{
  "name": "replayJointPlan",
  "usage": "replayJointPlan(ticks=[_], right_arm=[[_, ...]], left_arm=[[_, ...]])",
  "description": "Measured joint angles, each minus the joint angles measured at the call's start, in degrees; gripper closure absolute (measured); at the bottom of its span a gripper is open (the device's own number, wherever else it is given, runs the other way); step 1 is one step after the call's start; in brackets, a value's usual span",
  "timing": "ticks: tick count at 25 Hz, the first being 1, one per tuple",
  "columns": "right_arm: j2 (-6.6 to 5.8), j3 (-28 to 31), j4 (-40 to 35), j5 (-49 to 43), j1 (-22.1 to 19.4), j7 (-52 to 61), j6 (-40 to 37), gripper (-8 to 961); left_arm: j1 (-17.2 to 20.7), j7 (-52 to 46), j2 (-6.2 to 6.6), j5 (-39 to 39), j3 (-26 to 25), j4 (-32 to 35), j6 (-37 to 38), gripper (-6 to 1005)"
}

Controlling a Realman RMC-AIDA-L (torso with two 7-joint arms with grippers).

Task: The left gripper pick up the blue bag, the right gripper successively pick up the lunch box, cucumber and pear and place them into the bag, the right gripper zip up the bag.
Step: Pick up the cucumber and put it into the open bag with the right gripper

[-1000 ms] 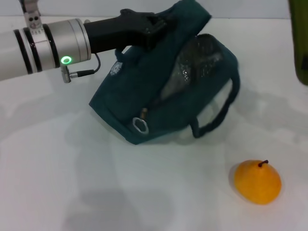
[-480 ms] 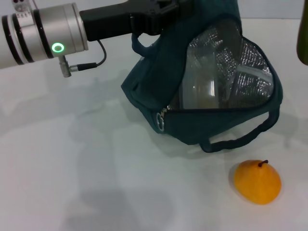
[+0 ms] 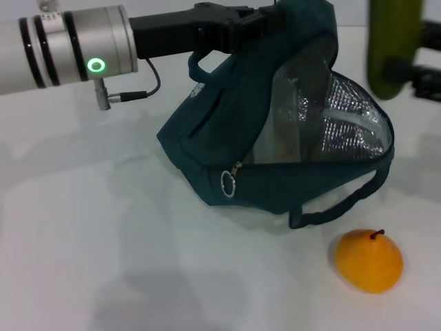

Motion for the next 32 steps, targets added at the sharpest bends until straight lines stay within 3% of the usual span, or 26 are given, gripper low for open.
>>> replayJointPlan(ticks=[6, 9, 20, 32], right_arm=[[0.28, -9.4, 4.9, -1.6, 1.2, -6.2, 9.2, 341], [0.37, -11.0, 5.4, -1.4, 0.9, -8.4, 11.7, 341], [0.56, -11.5, 11.8, 0.2, 2.2, -13.4, 17.5, 342], [0.65, -11.7, 15.1, 2.8, 3.7, -15.2, 18.1, 296]], left_arm=[[-0.3, 0.1, -0.05, 0.0, 1.9, 0.0, -3.3, 954], [-0.6, 0.3, -0.03, 0.0, 2.4, -0.2, -4.5, 954], [-3.9, 2.4, 0.0, -0.4, 2.5, -5.0, -5.5, 954], [-3.9, 4.5, -0.03, -0.7, 2.2, -5.2, -10.8, 953]])
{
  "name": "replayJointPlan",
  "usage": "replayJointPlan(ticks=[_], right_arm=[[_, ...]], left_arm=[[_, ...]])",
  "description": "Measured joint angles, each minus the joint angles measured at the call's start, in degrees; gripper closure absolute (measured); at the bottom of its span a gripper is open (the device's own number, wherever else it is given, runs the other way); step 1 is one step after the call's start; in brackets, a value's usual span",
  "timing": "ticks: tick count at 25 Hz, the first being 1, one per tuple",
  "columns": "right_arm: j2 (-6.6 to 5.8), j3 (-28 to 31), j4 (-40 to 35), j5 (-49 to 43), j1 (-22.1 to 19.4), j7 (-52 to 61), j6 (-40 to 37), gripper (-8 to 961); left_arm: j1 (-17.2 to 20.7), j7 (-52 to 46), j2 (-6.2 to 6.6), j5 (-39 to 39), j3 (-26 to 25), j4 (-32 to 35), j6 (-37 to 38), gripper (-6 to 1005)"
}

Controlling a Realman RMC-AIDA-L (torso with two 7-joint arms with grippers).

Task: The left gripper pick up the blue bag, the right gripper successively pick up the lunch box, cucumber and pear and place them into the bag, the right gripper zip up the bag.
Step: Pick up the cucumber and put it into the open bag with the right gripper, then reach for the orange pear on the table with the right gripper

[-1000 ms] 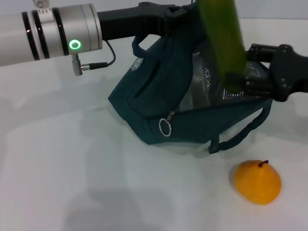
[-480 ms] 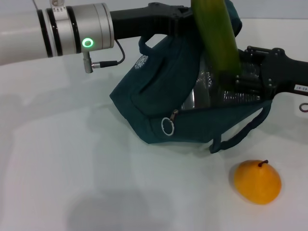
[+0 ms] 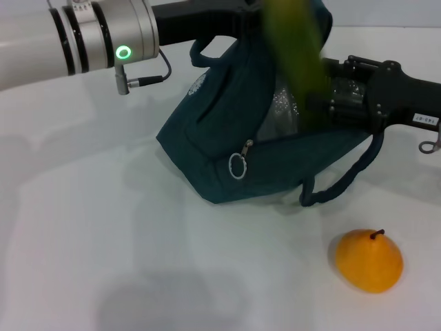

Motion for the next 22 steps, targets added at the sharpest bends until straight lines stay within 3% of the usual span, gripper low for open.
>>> replayJointPlan(ticks=[7, 10, 11, 14, 19, 22], right_arm=[[-0.2, 0.7, 0.2, 2.3, -0.6, 0.1, 1.2, 261], [-0.51, 0.8, -1.0, 6.8, -3.6, -1.2, -2.0, 85], [-0.73, 0.8, -1.5, 8.3, -5.2, -2.2, -4.1, 87], [-2.13, 0.9, -3.2, 10.1, -9.8, -4.1, -10.6, 91], [-5.91, 0.9, -1.6, 4.8, -15.9, -9.7, -20.7, 94], [-6.11, 1.0, 2.1, 3.0, -18.3, -14.9, -21.3, 95]], left_arm=[[0.2, 0.3, 0.0, 0.0, 0.0, -0.1, -0.7, 954], [0.4, 0.7, 0.0, 0.0, 0.0, -0.1, -0.8, 954], [0.5, 0.9, 0.0, 0.0, 0.0, -0.1, -0.8, 954], [0.6, 1.3, 0.0, 0.0, -0.1, -0.1, -0.9, 954], [0.7, 1.9, 0.01, 0.0, -0.2, -0.7, -1.3, 953], [0.6, 2.6, -0.02, 0.0, 0.1, -1.2, -1.4, 953]])
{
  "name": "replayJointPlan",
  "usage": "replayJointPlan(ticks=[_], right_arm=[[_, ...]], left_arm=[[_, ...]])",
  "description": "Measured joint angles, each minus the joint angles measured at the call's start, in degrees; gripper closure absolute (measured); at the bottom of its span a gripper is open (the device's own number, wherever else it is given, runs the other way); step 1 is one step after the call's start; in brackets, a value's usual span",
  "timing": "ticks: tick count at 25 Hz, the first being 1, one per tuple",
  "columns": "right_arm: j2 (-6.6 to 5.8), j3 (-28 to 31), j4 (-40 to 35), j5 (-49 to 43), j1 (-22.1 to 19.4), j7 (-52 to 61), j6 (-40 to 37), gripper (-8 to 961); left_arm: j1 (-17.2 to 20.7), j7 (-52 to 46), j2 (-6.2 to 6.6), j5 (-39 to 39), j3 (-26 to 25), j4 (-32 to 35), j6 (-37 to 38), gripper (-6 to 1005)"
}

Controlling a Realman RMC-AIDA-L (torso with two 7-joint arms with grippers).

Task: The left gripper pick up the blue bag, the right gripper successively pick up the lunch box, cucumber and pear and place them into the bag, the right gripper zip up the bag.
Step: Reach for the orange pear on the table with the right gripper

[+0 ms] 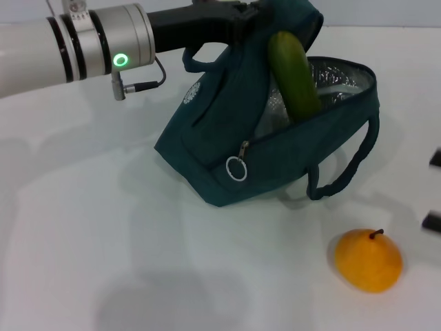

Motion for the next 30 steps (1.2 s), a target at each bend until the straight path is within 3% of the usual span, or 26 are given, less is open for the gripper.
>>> replayJointPlan(ticks=[9, 12, 30], right_arm=[[4.34, -0.8, 6.2, -7.2, 0.6, -7.5, 9.0, 97], [5.09, -1.2, 7.5, -8.6, 1.1, -8.2, 9.6, 98], [4.88, -0.3, 13.1, -6.6, 0.3, -14.0, 10.0, 263]], left_arm=[[-0.5, 1.2, -0.07, -0.6, 0.1, -1.3, -0.6, 954], [-0.5, 1.3, -0.07, -0.7, 0.1, -1.6, -0.7, 954], [-0.5, 1.4, -0.16, -0.8, 0.2, -2.0, -0.7, 954]])
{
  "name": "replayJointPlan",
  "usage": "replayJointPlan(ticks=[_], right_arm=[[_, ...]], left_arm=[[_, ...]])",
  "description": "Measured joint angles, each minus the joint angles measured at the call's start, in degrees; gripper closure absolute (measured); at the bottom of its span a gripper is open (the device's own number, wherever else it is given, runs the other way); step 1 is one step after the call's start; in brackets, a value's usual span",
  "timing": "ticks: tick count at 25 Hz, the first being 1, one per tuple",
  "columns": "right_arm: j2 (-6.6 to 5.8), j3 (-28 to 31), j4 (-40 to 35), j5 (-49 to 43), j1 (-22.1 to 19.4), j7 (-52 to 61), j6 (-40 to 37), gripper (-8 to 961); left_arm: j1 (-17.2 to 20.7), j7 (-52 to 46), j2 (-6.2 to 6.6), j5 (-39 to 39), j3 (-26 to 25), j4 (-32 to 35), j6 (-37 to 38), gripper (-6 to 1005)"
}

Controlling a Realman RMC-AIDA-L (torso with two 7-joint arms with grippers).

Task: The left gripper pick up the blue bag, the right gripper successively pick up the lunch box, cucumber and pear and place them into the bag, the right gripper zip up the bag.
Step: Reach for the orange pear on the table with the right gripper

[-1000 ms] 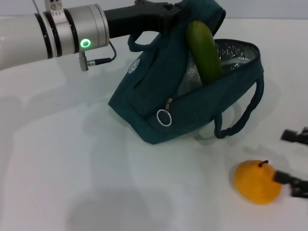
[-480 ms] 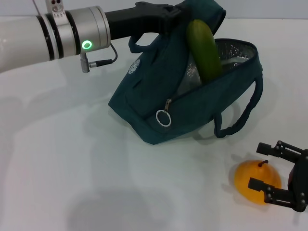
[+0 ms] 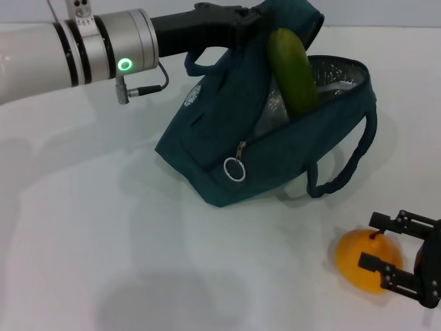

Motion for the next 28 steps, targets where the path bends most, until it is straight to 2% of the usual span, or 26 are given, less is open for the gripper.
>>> replayJointPlan(ticks=[10, 15, 20, 23, 28], right_arm=[[0.17, 2.4, 2.3, 0.1, -0.2, -3.7, 1.5, 418], [0.24, 2.2, 2.7, 0.1, 0.2, -3.9, 1.3, 604], [0.25, 2.2, 2.9, 0.1, 0.2, -5.0, 0.9, 726], [0.25, 2.4, 3.0, 0.1, 0.2, -5.1, 0.9, 725], [0.25, 2.5, 3.1, 0.1, 0.4, -4.8, 1.1, 861]], left_arm=[[0.0, 0.5, 0.0, 0.0, 0.0, 0.0, 0.0, 953], [0.0, 1.3, -0.08, 0.0, 0.0, 0.0, 0.0, 953], [0.0, 1.3, -0.09, 0.0, 0.0, 0.0, 0.0, 954], [0.0, 1.3, -0.09, -0.1, 0.0, 0.0, 0.0, 954], [0.0, 1.3, -0.09, -0.1, 0.0, 0.0, 0.0, 954]])
